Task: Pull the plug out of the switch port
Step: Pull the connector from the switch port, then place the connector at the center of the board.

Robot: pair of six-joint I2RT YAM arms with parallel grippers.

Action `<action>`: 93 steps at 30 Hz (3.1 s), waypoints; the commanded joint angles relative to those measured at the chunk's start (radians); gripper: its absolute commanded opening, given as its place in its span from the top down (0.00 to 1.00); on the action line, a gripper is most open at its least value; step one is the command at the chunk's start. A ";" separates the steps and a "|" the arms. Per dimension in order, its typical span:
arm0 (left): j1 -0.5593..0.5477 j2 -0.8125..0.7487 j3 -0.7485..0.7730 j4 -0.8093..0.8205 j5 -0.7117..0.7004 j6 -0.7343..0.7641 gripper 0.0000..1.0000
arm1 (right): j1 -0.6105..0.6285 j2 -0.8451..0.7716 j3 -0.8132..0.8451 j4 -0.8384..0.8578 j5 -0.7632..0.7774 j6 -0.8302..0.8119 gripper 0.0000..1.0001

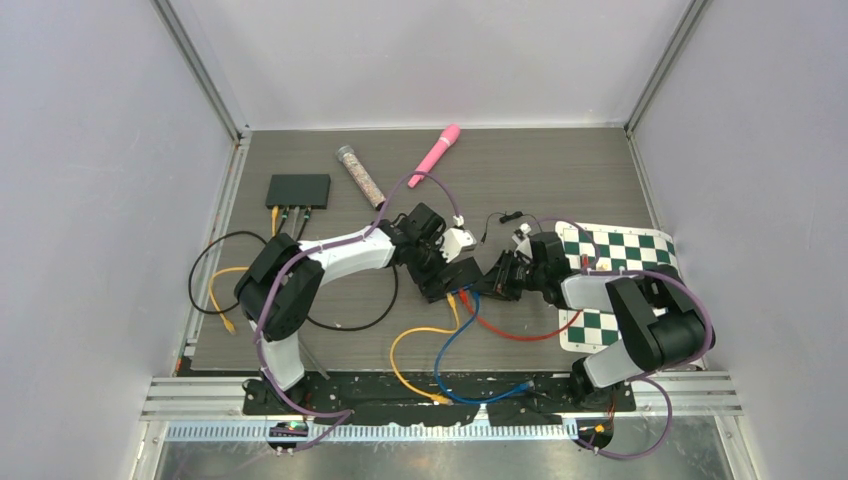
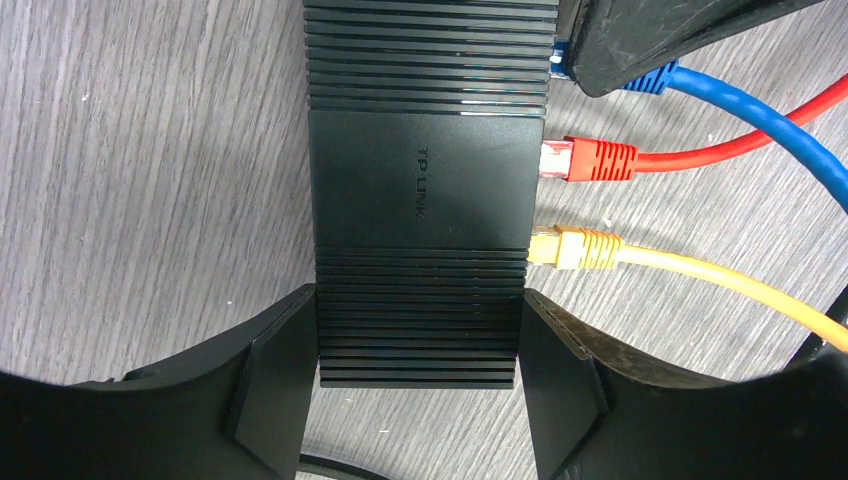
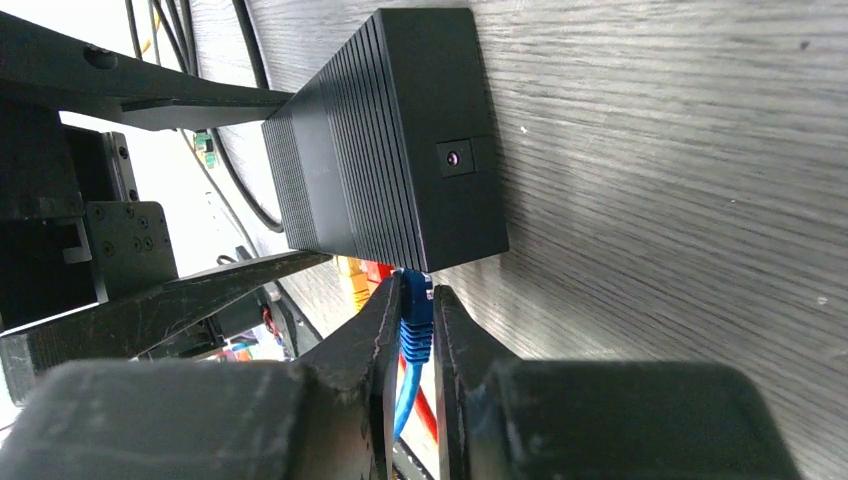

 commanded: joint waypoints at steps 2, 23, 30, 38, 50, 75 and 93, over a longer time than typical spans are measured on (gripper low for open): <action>0.011 0.064 -0.043 -0.031 -0.072 -0.062 0.41 | 0.047 -0.045 -0.015 -0.087 -0.128 -0.056 0.95; 0.016 0.010 -0.085 0.003 -0.027 -0.041 0.34 | 0.057 -0.212 0.014 -0.044 -0.040 0.013 0.95; 0.016 -0.060 -0.122 0.018 -0.048 -0.040 0.00 | 0.057 -0.449 0.049 -0.213 0.062 -0.072 0.95; 0.018 -0.211 -0.194 0.108 -0.100 -0.047 0.00 | 0.044 -0.727 0.210 -0.409 0.188 -0.180 0.95; 0.025 -0.571 -0.400 0.454 -0.497 -0.211 0.00 | 0.043 -0.885 0.551 -0.634 0.469 -0.372 0.95; 0.085 -0.762 -0.529 0.520 -0.547 -0.410 0.00 | -0.170 0.013 0.961 -0.648 0.259 -0.460 0.95; 0.085 -0.688 -0.488 0.451 -0.414 -0.318 0.00 | -0.220 0.442 1.251 -0.662 0.192 -0.364 0.87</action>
